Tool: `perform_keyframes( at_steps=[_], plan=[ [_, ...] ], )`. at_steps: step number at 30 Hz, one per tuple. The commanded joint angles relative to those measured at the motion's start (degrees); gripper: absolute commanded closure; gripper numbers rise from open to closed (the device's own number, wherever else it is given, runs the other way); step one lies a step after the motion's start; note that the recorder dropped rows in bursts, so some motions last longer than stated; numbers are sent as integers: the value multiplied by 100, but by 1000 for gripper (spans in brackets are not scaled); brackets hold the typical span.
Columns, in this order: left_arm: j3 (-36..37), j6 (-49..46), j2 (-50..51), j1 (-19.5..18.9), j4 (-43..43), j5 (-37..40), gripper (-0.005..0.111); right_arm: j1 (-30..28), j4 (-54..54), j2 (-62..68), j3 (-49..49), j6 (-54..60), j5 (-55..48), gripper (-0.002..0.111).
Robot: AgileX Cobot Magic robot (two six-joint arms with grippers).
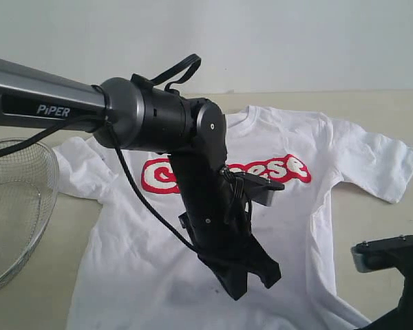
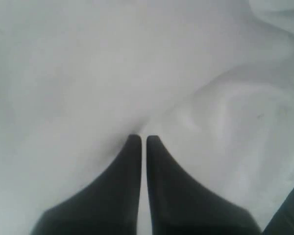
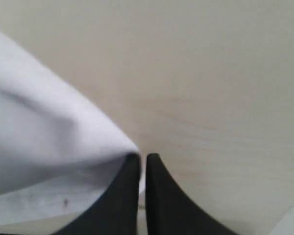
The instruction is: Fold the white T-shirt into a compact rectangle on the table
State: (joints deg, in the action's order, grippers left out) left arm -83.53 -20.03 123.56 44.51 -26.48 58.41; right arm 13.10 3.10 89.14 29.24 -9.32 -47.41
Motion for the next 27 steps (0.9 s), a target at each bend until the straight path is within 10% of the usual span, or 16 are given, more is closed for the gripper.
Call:
perform_keyframes(
  at_steps=[1, 27],
  plan=[
    [20, -35, -59, -11, -63, 152, 102, 6, -676, 10, -12, -573, -132, 108],
    [20, -51, -59, -11, -63, 135, 102, 6, 1670, -687, 673, 2098, 245, 105]
  ],
)
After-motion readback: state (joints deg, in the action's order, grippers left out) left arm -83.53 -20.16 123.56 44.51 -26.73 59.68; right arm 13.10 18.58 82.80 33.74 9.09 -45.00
